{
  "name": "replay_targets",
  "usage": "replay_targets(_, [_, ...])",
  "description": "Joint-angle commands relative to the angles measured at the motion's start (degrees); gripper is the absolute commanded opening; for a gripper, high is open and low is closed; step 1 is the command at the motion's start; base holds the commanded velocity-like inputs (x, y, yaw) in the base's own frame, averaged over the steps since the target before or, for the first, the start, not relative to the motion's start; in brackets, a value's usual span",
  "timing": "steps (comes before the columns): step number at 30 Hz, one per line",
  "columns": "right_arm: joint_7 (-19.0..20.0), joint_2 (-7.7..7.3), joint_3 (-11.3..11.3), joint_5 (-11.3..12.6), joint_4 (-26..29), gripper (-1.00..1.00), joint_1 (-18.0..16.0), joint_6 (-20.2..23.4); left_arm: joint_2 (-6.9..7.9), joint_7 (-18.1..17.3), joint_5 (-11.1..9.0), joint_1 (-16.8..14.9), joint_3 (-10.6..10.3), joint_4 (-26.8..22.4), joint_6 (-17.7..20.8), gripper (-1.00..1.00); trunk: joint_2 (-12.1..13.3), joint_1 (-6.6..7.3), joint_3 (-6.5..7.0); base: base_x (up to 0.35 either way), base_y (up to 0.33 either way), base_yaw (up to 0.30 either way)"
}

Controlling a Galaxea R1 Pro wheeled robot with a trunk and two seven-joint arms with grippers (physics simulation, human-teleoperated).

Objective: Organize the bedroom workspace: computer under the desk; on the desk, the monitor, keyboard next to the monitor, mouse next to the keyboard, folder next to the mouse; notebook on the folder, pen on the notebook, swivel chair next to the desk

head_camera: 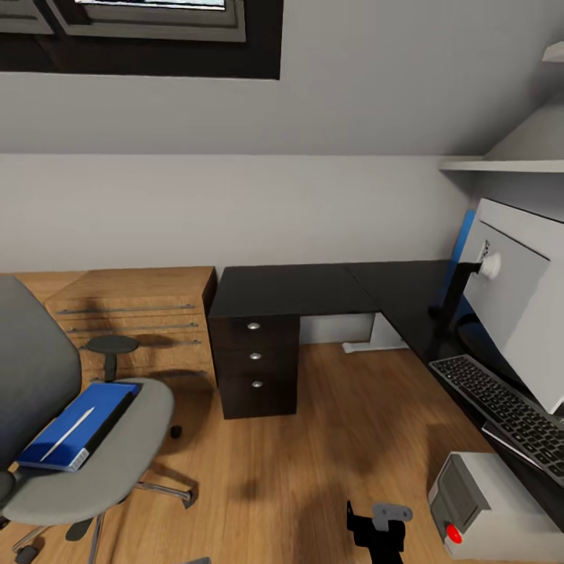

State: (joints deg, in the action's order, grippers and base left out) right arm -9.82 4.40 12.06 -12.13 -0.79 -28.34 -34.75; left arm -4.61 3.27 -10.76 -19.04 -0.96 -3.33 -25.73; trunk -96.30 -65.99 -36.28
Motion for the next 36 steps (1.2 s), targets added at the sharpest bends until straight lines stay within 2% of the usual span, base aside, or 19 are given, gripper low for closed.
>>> replay_targets(1, [-0.38,0.01,0.33,-0.61,-0.09,1.00,-0.05,-0.15,-0.02,0.12,-0.20,-0.02,-0.15,0.14,-0.22,1.00,0.39,0.23,0.13,0.000,0.000,0.000])
replay_targets(25, [-0.67,-0.02,0.33,-0.47,-0.13,1.00,0.03,0.33,0.00,0.26,-0.31,-0.03,-0.11,0.52,-0.30,1.00,10.01,5.50,4.44,0.000,0.000,0.000])
replay_targets(32, [-0.72,-1.00,0.33,-0.49,-0.17,1.00,0.20,0.38,0.03,0.33,-0.31,-0.03,-0.09,0.52,-0.19,1.00,12.82,7.04,5.70,0.000,0.000,0.000])
replay_targets(36, [-0.66,-1.24,0.33,-0.52,-0.17,1.00,1.93,0.45,0.04,0.39,-0.31,-0.04,-0.07,0.52,-0.20,1.00,14.43,7.92,6.41,0.000,0.000,0.000])
